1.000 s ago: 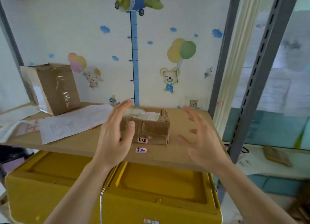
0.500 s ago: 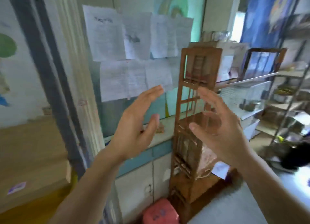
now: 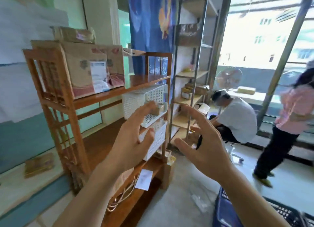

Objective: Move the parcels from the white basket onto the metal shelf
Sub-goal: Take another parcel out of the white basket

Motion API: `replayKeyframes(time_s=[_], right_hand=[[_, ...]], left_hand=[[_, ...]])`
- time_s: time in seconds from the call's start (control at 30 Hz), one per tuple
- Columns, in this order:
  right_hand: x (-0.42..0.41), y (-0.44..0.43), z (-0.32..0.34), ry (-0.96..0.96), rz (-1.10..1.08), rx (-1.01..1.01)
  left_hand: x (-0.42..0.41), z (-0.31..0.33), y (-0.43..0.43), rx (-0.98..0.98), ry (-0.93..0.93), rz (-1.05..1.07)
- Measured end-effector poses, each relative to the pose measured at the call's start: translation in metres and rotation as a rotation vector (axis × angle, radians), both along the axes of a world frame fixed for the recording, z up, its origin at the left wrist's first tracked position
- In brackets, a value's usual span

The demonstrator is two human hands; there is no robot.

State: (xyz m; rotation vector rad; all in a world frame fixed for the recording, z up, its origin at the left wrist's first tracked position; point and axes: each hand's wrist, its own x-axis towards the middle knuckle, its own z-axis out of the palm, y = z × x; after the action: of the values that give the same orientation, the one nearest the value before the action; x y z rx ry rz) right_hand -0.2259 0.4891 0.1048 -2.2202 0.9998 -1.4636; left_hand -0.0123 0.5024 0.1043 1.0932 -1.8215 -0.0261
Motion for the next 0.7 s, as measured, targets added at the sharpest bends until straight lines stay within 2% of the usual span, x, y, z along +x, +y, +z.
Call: replayKeyframes(time_s=[0.23,0.47,0.57,0.7], right_hand=[[-0.002,-0.132,-0.026,0.006,-0.049,0.041],[0.024,-0.315,-0.060,0.046,-0.056,0.126],[0.036,-0.393,-0.066,0.082,-0.031,0.159],[0.044,-0.476,-0.084,0.118,-0.040,0.219]], left_hand=[[-0.017,-0.036,-0.147,0.072,0.001,-0.004],[0.008,-0.073,-0.328,0.171,0.170,0.034],[0.012,-0.085,-0.403,0.272,0.196,0.057],[0.014,-0.107,-0.476,0.381,0.322,0.117]])
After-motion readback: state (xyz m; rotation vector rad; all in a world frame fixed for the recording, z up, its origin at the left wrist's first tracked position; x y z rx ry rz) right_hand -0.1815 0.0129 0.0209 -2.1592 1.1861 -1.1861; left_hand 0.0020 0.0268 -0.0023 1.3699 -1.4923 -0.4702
